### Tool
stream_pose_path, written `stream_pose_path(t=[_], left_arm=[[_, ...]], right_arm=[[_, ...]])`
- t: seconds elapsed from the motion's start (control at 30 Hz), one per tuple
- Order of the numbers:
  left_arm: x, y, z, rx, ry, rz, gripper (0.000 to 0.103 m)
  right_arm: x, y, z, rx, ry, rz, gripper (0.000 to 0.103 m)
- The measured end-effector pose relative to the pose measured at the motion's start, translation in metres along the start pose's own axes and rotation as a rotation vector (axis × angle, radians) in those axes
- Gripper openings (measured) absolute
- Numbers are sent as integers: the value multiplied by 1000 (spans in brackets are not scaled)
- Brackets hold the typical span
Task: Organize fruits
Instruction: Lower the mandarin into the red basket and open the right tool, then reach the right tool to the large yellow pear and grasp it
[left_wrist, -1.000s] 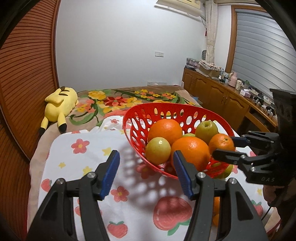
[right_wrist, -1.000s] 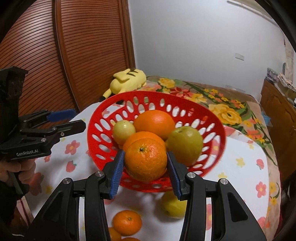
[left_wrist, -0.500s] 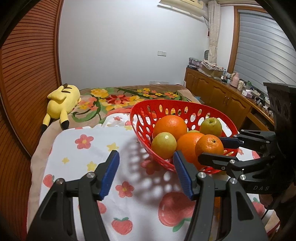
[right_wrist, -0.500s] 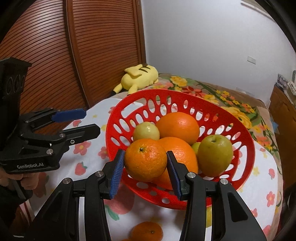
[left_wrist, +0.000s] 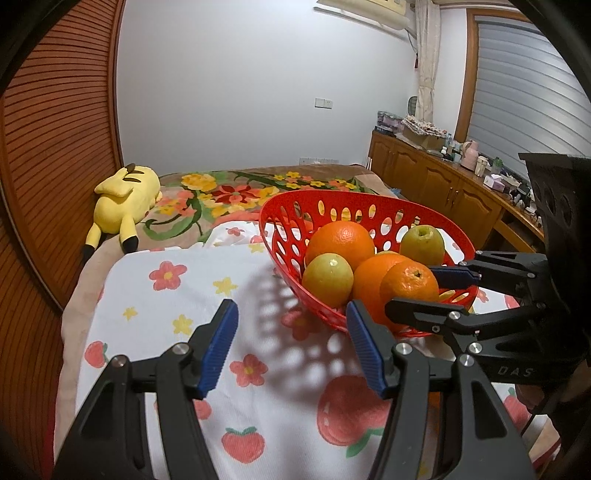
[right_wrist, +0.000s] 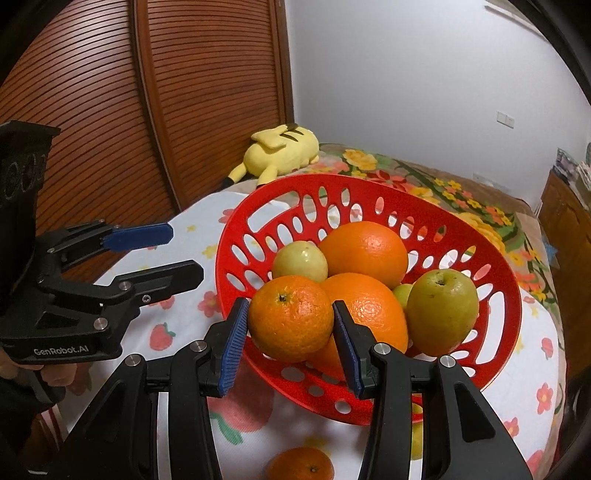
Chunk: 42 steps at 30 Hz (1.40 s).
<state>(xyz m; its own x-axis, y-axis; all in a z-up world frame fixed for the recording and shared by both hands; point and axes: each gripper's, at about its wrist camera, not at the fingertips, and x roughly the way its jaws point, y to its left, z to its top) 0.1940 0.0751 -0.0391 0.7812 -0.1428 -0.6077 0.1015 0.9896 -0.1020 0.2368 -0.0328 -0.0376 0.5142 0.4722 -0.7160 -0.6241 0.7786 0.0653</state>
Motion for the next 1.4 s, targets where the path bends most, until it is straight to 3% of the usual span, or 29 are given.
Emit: stream_pose_path(t=[0.4, 0.87, 1.23, 1.4], left_arm=[[2, -6, -2, 9, 8, -8, 62], [-7, -35, -11, 45, -1, -58, 67], [0, -61, -29, 69, 31, -100, 69], [7, -66, -38, 71, 55, -109, 69]], right_arm=[[-9, -10, -1, 11, -16, -10, 52], [-73, -47, -52, 79, -69, -78, 58], [-41, -85, -86, 158, 32, -113, 61], [-31, -93, -87, 181, 41, -116, 69]])
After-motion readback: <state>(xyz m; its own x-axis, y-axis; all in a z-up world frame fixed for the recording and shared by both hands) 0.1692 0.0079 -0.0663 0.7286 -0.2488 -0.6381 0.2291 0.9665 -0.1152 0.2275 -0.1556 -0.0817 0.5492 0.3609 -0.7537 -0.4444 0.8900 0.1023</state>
